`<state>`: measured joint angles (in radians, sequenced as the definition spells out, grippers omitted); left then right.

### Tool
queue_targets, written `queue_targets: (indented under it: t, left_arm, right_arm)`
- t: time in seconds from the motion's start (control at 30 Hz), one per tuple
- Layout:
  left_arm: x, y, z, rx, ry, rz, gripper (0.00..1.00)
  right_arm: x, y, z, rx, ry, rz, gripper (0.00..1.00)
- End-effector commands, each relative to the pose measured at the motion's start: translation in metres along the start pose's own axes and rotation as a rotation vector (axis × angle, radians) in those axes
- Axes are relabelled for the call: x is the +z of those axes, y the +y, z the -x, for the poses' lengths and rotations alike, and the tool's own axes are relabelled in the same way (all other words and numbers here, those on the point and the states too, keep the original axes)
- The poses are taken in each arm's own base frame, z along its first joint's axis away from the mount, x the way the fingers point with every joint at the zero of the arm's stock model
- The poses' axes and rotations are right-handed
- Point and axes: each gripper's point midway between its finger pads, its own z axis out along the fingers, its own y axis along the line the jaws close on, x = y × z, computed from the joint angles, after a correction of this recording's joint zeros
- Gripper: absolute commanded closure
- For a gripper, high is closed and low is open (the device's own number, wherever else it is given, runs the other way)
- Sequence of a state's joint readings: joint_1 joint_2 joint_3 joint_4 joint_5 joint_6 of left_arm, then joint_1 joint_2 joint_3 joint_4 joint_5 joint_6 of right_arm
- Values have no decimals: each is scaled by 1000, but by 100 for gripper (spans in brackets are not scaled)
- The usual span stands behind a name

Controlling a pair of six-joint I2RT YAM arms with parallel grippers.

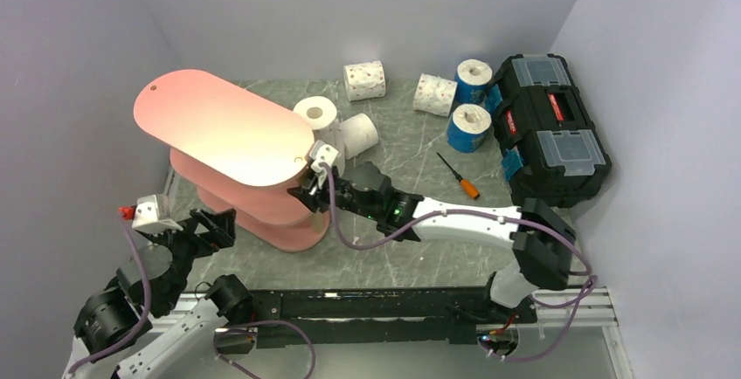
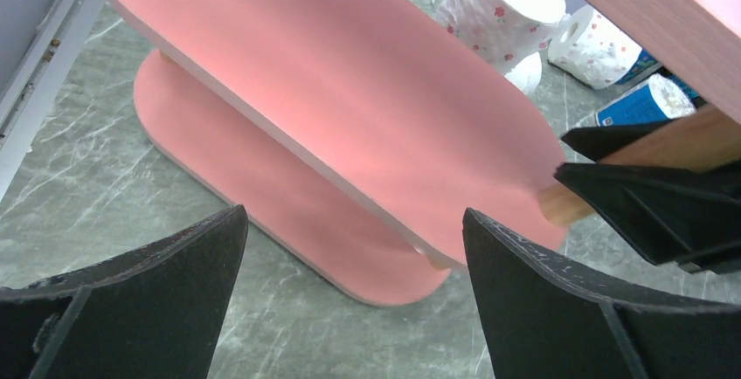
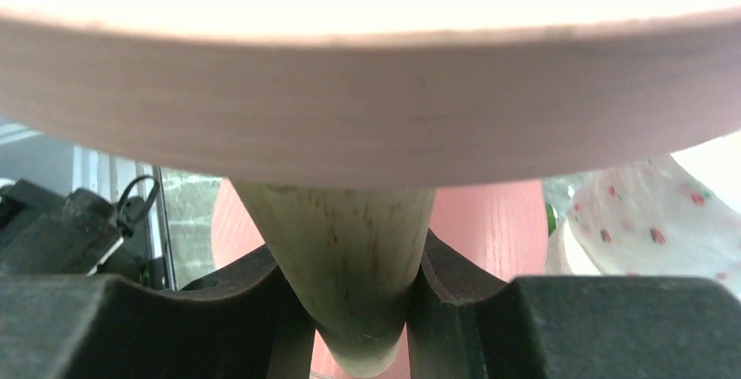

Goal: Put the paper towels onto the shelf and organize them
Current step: Move the shelf to the center of the board.

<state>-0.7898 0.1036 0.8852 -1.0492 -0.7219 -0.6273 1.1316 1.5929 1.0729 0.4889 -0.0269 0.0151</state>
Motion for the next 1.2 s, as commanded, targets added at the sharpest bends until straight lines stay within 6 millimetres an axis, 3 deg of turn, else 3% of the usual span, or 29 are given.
queue_targets:
  t: [0.0,0.37,0.6,0.9,1.17]
  left_arm:
    - [10,-14,0,17,-2,-26,1]
    - [31,-41,-19,46,41,-90,0]
    - [44,-50,-30,85,69,-83,1]
    - [62,-41,-47,86,78,14,1]
    - [76,-27,-64,35,61,121,1]
  right_arm:
    - [-34,-26,47,-54,-97,-125,100]
    - [-90,-70,27,-114,4,-330,100]
    - [-117,-106,27,-82,-17,-488,100]
    - [-114,-132,15,-110,-33,-521,100]
    - [-84,-136,8,-125,-33,-491,100]
